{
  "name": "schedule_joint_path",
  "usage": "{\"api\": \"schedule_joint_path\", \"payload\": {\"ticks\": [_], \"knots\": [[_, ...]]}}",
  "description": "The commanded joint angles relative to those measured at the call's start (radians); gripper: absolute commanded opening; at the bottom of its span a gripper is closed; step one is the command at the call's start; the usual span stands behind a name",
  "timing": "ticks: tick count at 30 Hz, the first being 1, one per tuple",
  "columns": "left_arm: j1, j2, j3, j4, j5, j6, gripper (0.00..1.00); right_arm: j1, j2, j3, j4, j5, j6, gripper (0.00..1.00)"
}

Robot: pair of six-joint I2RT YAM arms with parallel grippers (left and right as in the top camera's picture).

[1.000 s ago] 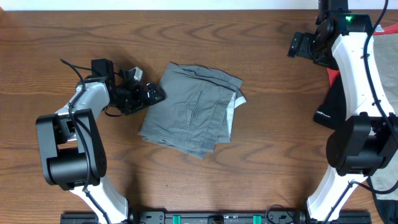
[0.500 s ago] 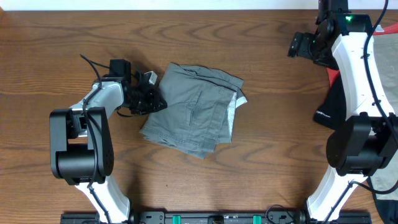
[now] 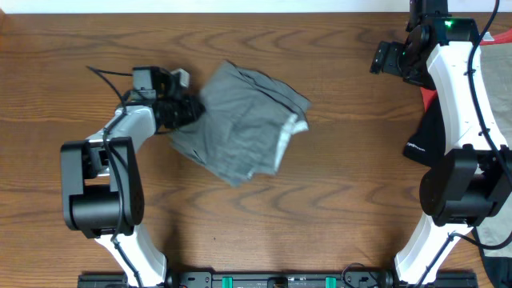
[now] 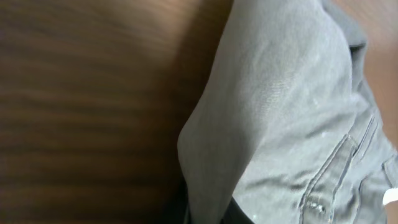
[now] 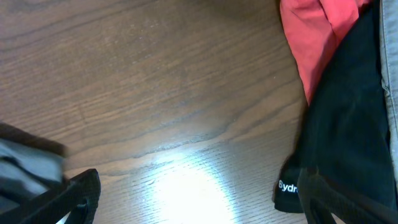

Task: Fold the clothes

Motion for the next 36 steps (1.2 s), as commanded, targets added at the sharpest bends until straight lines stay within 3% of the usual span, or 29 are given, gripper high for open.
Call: {"api": "schedule_joint_path", "payload": {"ticks": [1, 10, 11, 13, 14, 18, 22, 25, 26, 30, 34, 36], "knots": [[0.071, 0.012, -0.007, 0.072, -0.156, -0.185, 0.09, -0.006, -0.003, -0.005, -0.001, 0.000, 0.014, 0.99], [0.328, 0.013, -0.007, 0.308, -0.542, -0.348, 0.10, -0.006, -0.003, -0.005, -0.001, 0.000, 0.014, 0.99], [0.360, 0.013, -0.007, 0.328, -0.561, -0.369, 0.17, -0.006, -0.003, -0.005, -0.001, 0.000, 0.014, 0.99], [0.426, 0.013, -0.007, 0.374, -0.562, -0.403, 0.47, -0.006, -0.003, -0.005, -0.001, 0.000, 0.014, 0.99], [0.460, 0.013, -0.007, 0.391, -0.561, -0.418, 0.51, -0.006, -0.003, -0.005, -0.001, 0.000, 0.014, 0.99], [0.547, 0.013, -0.007, 0.378, -0.554, -0.417, 0.51, -0.006, -0.003, -0.005, -0.001, 0.000, 0.014, 0.99], [0.584, 0.014, -0.007, 0.309, -0.523, -0.417, 0.61, -0.006, -0.003, -0.005, -0.001, 0.000, 0.014, 0.99], [0.586, 0.014, -0.007, 0.271, -0.525, -0.417, 0.63, -0.006, -0.003, -0.005, -0.001, 0.000, 0.014, 0.99], [0.585, 0.014, -0.007, 0.259, -0.525, -0.417, 0.62, -0.006, -0.003, -0.005, -0.001, 0.000, 0.014, 0.99], [0.586, 0.014, -0.007, 0.189, -0.525, -0.417, 0.43, -0.006, -0.003, -0.005, -0.001, 0.000, 0.014, 0.99], [0.586, 0.026, -0.007, 0.085, -0.526, -0.417, 0.11, -0.006, -0.003, -0.005, -0.001, 0.000, 0.014, 0.99], [0.585, 0.043, -0.007, 0.041, -0.525, -0.422, 0.06, -0.006, -0.003, -0.005, -0.001, 0.000, 0.014, 0.99]]}}
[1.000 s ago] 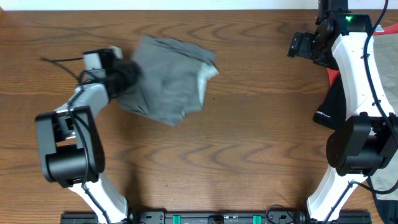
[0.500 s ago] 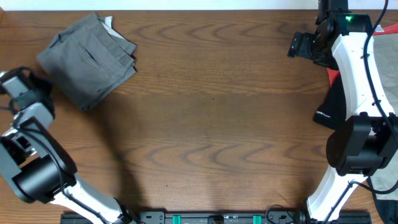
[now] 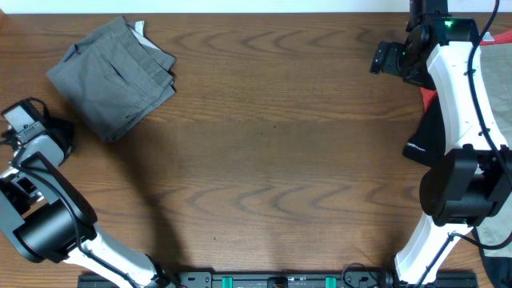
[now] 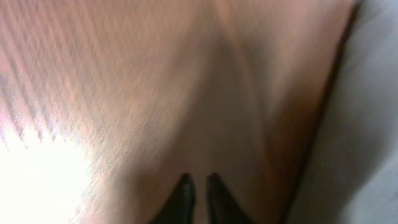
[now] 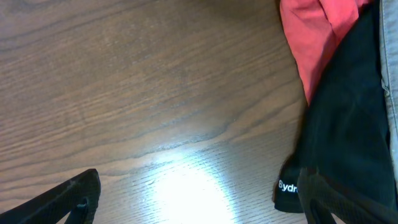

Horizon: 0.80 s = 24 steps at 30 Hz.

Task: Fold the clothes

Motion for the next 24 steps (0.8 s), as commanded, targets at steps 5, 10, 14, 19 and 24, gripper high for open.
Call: {"api": "schedule_joint_path", "payload": {"ticks": [5, 10, 14, 19, 24], "knots": [[-0.006, 0.110, -0.005, -0.079, 0.040, -0.028, 0.06, -0.006, -0.003, -0.005, -0.001, 0.000, 0.014, 0.99], [-0.007, 0.139, -0.005, -0.079, 0.130, -0.028, 0.06, -0.006, -0.003, -0.005, -0.001, 0.000, 0.014, 0.99], [-0.010, 0.138, -0.005, -0.079, 0.225, -0.012, 0.06, -0.006, -0.003, -0.005, -0.001, 0.000, 0.014, 0.99], [-0.023, 0.138, -0.005, -0.143, 0.304, -0.014, 0.06, -0.006, -0.003, -0.005, -0.001, 0.000, 0.014, 0.99], [-0.034, 0.138, -0.005, -0.282, 0.312, -0.013, 0.06, -0.006, -0.003, -0.005, -0.001, 0.000, 0.014, 0.99]]}}
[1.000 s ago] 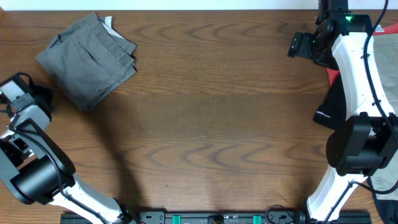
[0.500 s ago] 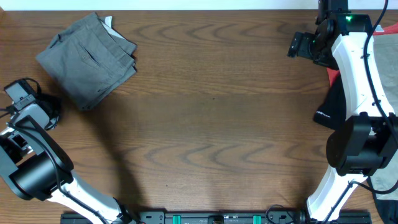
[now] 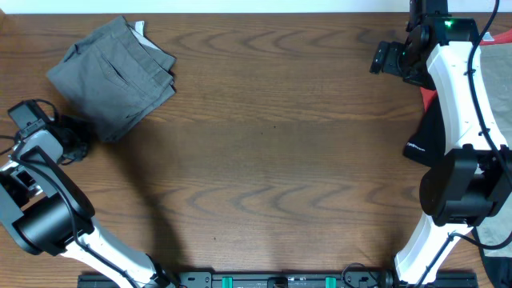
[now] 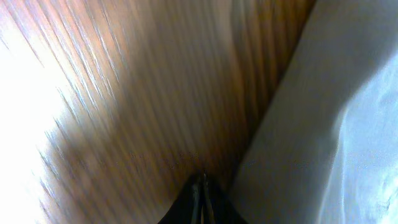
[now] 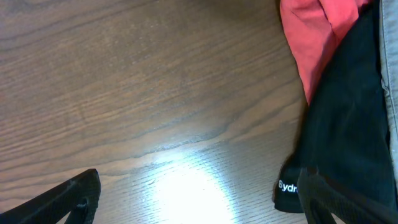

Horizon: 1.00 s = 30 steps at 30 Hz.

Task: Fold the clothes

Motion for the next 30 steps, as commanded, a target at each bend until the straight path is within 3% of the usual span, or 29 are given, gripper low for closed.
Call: {"api": "schedule_joint_path", "payload": {"ticks": [1, 5, 14, 18, 24, 30], "knots": [[-0.019, 0.082, -0.066, -0.119, 0.002, 0.006, 0.06, -0.006, -0.003, -0.005, -0.001, 0.000, 0.014, 0.99], [-0.042, 0.082, -0.066, -0.142, 0.032, 0.006, 0.06, -0.006, -0.003, -0.005, -0.001, 0.000, 0.014, 0.99], [-0.181, 0.083, -0.066, 0.038, 0.042, -0.040, 0.06, -0.006, -0.003, -0.005, -0.001, 0.000, 0.014, 0.99], [-0.257, 0.083, -0.066, 0.135, -0.057, -0.106, 0.06, -0.006, -0.003, -0.005, -0.001, 0.000, 0.014, 0.99], [-0.343, 0.083, -0.066, 0.310, -0.198, -0.109, 0.07, -0.006, -0.003, -0.005, -0.001, 0.000, 0.014, 0.99], [-0.365, 0.089, -0.066, 0.467, -0.219, -0.110, 0.07, -0.006, -0.003, -0.005, -0.001, 0.000, 0.014, 0.99]]}}
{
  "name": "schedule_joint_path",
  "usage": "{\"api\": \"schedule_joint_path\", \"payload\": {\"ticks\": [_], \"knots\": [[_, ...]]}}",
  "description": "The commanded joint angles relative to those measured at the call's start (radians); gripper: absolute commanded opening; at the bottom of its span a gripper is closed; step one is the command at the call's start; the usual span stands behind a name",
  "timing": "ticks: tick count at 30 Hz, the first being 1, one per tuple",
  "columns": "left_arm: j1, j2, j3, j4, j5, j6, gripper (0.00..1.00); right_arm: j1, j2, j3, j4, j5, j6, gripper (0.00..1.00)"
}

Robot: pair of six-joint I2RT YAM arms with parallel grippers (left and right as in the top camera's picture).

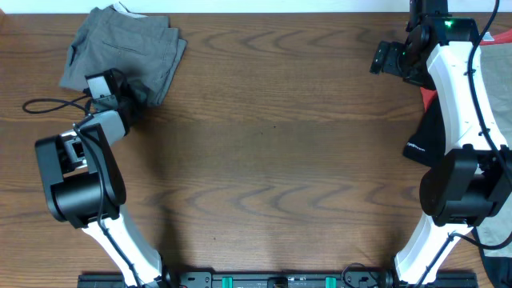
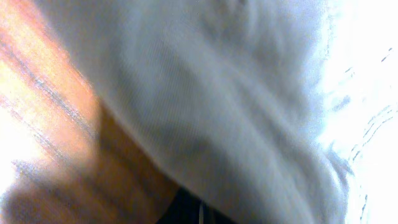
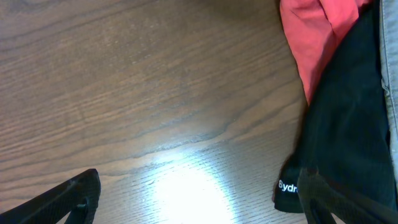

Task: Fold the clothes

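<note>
The folded grey shorts (image 1: 128,44) lie at the far left of the table, against its back edge. My left gripper (image 1: 132,98) is shut and pressed against their near edge. In the left wrist view the grey cloth (image 2: 249,93) fills most of the picture, blurred, above the closed fingertips of the left gripper (image 2: 200,214). My right gripper (image 1: 382,58) hangs open over bare wood at the far right, nothing between its fingers (image 3: 81,193).
A black garment (image 1: 428,132) with white lettering and a red garment (image 3: 311,37) lie piled at the right edge, beside the right arm. The wooden table (image 1: 280,160) spreads between the two arms. A cable trails left of the left wrist.
The grey shorts have shifted toward the back edge and a little to the right. My left gripper has moved from the table's left edge to the shorts' near edge. The right arm is unchanged.
First the shorts lay left of the table's middle with my left gripper at their left edge. Then they lay folded in the far left corner, the gripper apart at the left edge. It shut beside them, and now presses on them at the back edge.
</note>
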Motion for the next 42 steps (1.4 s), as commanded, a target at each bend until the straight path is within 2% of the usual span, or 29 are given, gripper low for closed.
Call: {"api": "schedule_joint_path", "payload": {"ticks": [1, 7, 14, 22, 30, 32, 37, 38, 42], "knots": [[-0.004, 0.030, -0.016, 0.048, -0.058, -0.006, 0.06, -0.006, -0.003, -0.005, -0.001, 0.000, 0.014, 0.99], [-0.032, 0.042, -0.016, 0.127, -0.053, -0.006, 0.07, -0.006, -0.003, -0.005, -0.001, 0.000, 0.014, 0.99], [-0.071, 0.043, -0.016, 0.130, -0.053, -0.051, 0.06, -0.006, -0.003, -0.005, -0.001, 0.000, 0.014, 0.99], [-0.068, 0.044, -0.016, 0.146, -0.082, -0.050, 0.07, -0.006, -0.003, -0.005, -0.001, 0.000, 0.014, 0.99], [-0.077, 0.077, -0.016, 0.227, -0.080, -0.049, 0.08, -0.006, -0.003, -0.005, -0.001, 0.000, 0.014, 0.99], [-0.077, 0.077, -0.016, 0.227, -0.077, -0.013, 0.08, -0.006, -0.003, -0.005, -0.001, 0.000, 0.014, 0.99], [-0.077, 0.076, -0.006, 0.230, 0.038, 0.104, 0.17, -0.006, -0.003, -0.005, -0.001, 0.000, 0.014, 0.99], [-0.077, 0.073, -0.004, 0.230, 0.057, 0.119, 0.23, -0.006, -0.003, -0.005, -0.001, 0.000, 0.014, 0.99], [-0.068, 0.037, -0.003, 0.177, 0.100, 0.142, 0.27, -0.006, -0.003, -0.005, -0.001, 0.000, 0.014, 0.99]]}}
